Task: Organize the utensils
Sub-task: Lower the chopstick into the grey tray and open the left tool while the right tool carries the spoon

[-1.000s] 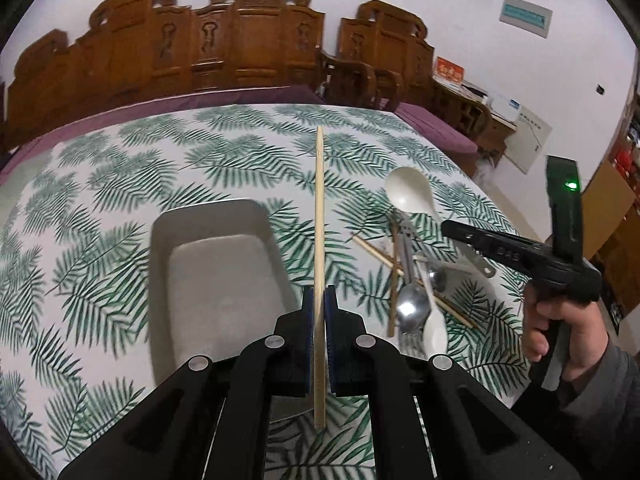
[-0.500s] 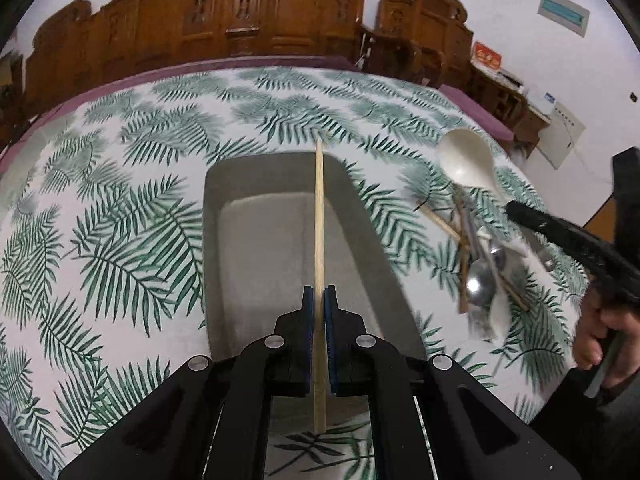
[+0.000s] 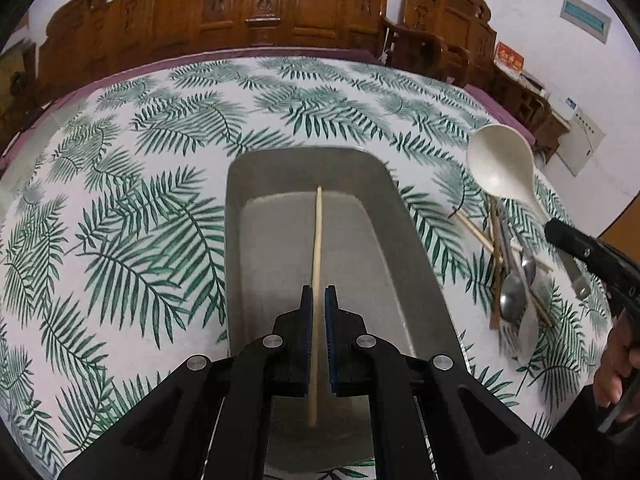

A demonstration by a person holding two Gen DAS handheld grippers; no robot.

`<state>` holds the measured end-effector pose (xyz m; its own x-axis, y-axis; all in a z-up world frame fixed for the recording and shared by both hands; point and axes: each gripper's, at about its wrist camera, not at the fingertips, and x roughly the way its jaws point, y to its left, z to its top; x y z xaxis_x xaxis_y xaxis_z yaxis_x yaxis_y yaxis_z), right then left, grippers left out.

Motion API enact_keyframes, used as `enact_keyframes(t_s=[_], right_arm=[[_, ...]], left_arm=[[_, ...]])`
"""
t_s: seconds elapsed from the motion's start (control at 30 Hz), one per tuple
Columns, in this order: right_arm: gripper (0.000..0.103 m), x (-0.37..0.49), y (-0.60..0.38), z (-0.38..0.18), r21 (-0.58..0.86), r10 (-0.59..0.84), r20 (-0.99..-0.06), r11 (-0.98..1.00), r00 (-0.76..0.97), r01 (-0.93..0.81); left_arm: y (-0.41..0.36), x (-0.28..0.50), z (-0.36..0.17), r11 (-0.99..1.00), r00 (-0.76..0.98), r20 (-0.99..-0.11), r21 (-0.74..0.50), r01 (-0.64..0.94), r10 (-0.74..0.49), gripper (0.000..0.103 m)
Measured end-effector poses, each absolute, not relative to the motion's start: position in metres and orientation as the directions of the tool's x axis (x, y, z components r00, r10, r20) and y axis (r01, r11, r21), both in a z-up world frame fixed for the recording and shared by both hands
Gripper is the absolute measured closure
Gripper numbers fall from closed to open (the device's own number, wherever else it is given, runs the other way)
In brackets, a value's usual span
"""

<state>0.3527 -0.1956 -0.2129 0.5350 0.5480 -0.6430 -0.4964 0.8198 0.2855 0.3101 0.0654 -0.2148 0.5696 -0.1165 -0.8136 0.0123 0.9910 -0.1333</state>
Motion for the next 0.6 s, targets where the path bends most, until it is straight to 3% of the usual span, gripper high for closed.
enact_keyframes(t_s=[0.13, 0.6], right_arm=[[0.098, 0.349, -0.177, -0.204, 0.289, 0.564, -0.639, 0.806, 0.523, -0.517], [0.098, 0.357, -0.079, -0.214, 0.370, 0.620, -0.663, 0.759, 0.420, -0.536]], left_arm=[[0.071, 0.307, -0.203, 0.992, 0.598, -0.795, -0.123, 0.007, -0.103, 0.092], [0.107, 0.291, -0.173, 0.994, 0.669, -0.742, -0.101, -0.036, -0.051, 0.091]])
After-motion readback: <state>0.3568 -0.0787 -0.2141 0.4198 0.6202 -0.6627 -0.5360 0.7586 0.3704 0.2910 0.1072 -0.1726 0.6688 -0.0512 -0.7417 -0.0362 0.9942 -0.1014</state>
